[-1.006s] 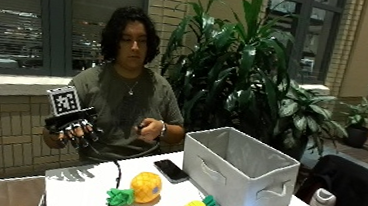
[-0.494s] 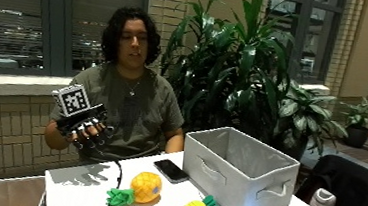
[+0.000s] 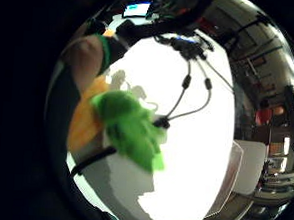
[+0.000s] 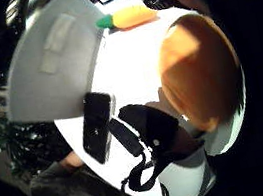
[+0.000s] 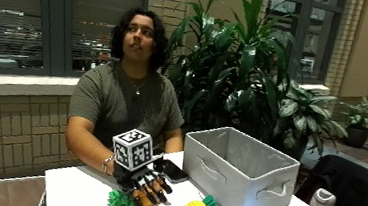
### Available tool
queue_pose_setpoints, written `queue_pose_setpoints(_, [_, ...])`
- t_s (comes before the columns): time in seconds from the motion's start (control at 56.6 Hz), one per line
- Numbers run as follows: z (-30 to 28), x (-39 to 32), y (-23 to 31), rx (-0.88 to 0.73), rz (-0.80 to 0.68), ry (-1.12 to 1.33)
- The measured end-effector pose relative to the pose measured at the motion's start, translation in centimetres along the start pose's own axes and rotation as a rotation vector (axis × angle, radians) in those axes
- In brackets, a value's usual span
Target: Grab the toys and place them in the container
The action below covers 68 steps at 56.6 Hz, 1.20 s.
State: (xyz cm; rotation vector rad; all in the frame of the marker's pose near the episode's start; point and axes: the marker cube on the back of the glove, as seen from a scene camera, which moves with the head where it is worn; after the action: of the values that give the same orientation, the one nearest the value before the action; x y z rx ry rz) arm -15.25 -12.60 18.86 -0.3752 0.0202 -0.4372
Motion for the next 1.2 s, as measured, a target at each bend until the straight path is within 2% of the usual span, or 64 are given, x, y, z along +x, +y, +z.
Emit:
queue_pose_setpoints(0.141, [0.5, -0.4, -1.4, 0.165, 0.019, 0.006])
queue_pose_setpoints(0.3, [-1.9, -0.3, -1.4, 0.249, -0.010, -0.003])
queue_pose_setpoints(0.388, [-6.1, -2.0, -0.8, 0.361, -0.059, -0.014])
queue_pose_setpoints(0.477, [-11.4, -6.8, 0.8, 0.487, -0.148, -0.074])
queue_pose_setpoints(0.565, [-17.7, -12.7, 0.1, 0.542, -0.278, -0.170])
queue_pose_setpoints(0.671, [-21.9, -20.3, -0.7, 0.529, -0.457, -0.234])
queue_pose_setpoints(0.777, [-23.3, -26.5, -2.8, 0.507, -0.533, -0.248])
queue_pose_setpoints(0.901, [-22.7, -29.9, -6.9, 0.520, -0.464, -0.222])
queue_pose_setpoints(1.059, [-22.2, -30.7, -10.3, 0.500, -0.413, -0.265])
queue_pose_setpoints(1.201, [-21.5, -29.3, -11.5, 0.372, -0.380, -0.255])
